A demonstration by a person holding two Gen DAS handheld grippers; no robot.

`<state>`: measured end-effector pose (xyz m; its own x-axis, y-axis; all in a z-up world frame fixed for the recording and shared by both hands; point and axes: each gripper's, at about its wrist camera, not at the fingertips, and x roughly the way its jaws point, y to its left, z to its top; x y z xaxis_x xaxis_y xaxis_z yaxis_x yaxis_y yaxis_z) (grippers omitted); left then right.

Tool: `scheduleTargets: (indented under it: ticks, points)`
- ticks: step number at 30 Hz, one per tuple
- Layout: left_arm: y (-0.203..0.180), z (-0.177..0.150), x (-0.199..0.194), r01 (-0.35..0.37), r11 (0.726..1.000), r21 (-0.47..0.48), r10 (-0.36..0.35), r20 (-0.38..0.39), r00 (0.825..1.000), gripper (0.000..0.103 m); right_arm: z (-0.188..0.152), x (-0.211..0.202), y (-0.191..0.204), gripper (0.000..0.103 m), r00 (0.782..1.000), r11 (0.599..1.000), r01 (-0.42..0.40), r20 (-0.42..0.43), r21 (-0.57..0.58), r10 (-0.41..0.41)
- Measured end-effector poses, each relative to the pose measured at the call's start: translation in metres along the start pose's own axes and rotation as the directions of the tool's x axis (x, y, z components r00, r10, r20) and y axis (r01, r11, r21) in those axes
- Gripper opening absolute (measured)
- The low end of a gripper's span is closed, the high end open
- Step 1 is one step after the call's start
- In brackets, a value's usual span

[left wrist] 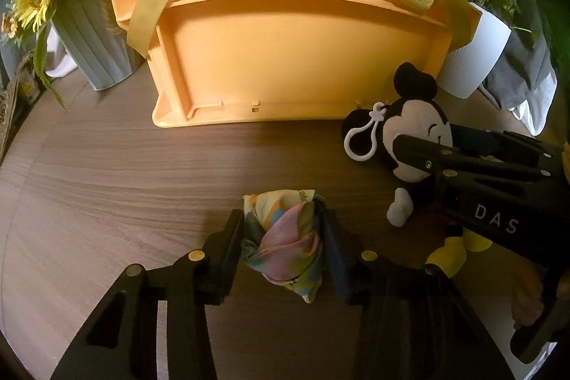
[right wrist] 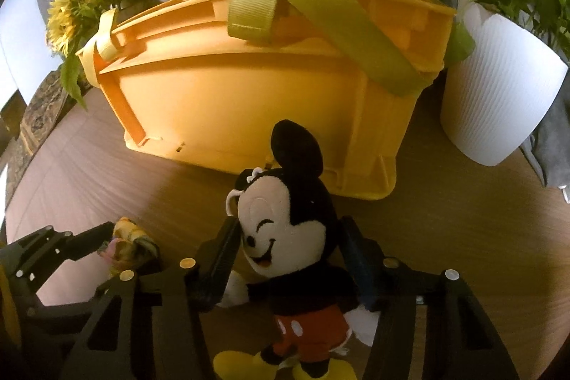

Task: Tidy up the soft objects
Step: 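Grasp the pastel cloth with the left tool while the right tool grasps the Mickey plush, then lift the pastel cloth with the left tool while the right tool carries Mickey over the crate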

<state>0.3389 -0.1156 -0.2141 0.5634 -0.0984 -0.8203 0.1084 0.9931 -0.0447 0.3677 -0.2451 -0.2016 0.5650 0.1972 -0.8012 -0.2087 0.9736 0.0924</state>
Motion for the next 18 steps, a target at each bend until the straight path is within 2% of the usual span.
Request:
scheduleTargets:
  ticks: [7, 18]
  points:
    - [0.001, 0.001, -0.008, 0.006, 1.0, -0.004, -0.005, 0.023, 1.0, 0.04, -0.002, -0.005, 0.0, 0.054, 1.0, 1.0, 0.002, 0.007, 0.008, -0.002]
    - [0.002, 0.011, -0.042, 0.026, 1.0, 0.001, -0.026, 0.112, 0.993, 0.04, -0.004, -0.033, 0.002, 0.054, 0.999, 0.999, 0.015, 0.044, 0.032, -0.016]
